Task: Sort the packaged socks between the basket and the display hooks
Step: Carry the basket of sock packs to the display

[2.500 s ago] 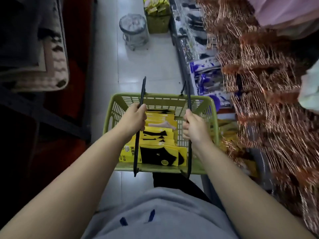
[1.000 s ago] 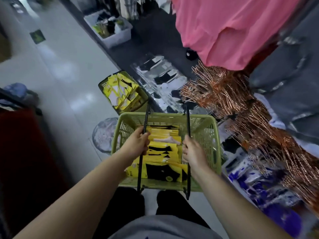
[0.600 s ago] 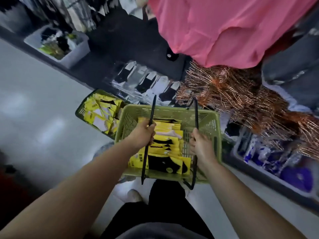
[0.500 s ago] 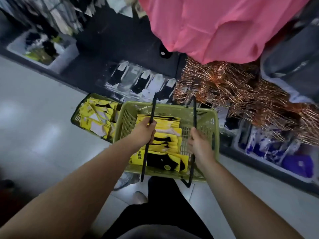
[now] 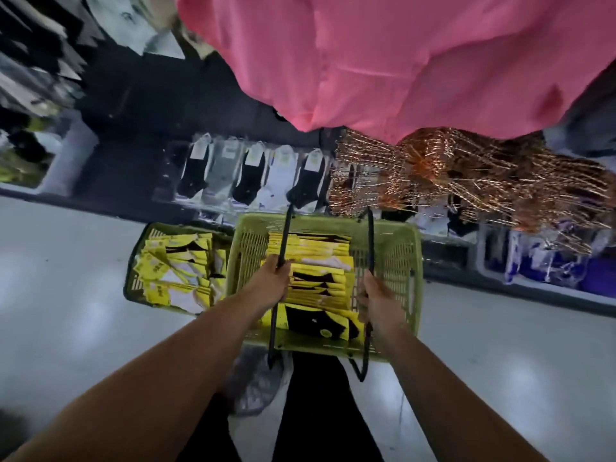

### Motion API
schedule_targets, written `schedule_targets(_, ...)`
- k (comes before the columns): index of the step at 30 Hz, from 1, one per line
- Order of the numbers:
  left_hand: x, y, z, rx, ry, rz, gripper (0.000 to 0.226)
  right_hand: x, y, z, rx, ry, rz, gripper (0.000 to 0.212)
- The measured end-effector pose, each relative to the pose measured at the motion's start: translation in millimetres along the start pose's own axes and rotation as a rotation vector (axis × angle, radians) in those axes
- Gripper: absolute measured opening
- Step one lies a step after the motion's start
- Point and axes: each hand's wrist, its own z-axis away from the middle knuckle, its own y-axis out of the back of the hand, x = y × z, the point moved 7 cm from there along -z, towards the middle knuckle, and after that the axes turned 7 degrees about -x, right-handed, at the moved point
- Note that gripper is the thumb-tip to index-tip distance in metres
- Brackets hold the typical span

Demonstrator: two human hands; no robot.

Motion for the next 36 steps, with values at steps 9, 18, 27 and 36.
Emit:
schedule_targets(9, -57, 28, -75, -0.144, 0.067, -0.279, 0.009, 42, -26, -63, 0.122, 0.043, 0.081, 0.031)
schedule_targets(18, -135, 27, -138, -0.423, 0.058, -0.25, 0.008, 119, -59, -116, 0.411, 0.022, 0.24, 0.04)
schedule_targets(27, -199, 10, -212, -0.467, 0.034, -0.258, 0.016, 188, -81, -194, 0.402, -0.031, 0.295, 0.03)
schedule_targets(36, -187, -9, -263, -0.685, -0.09, -0.214, 0.028, 168, -101, -258, 0.437, 0.351, 0.509, 0.03)
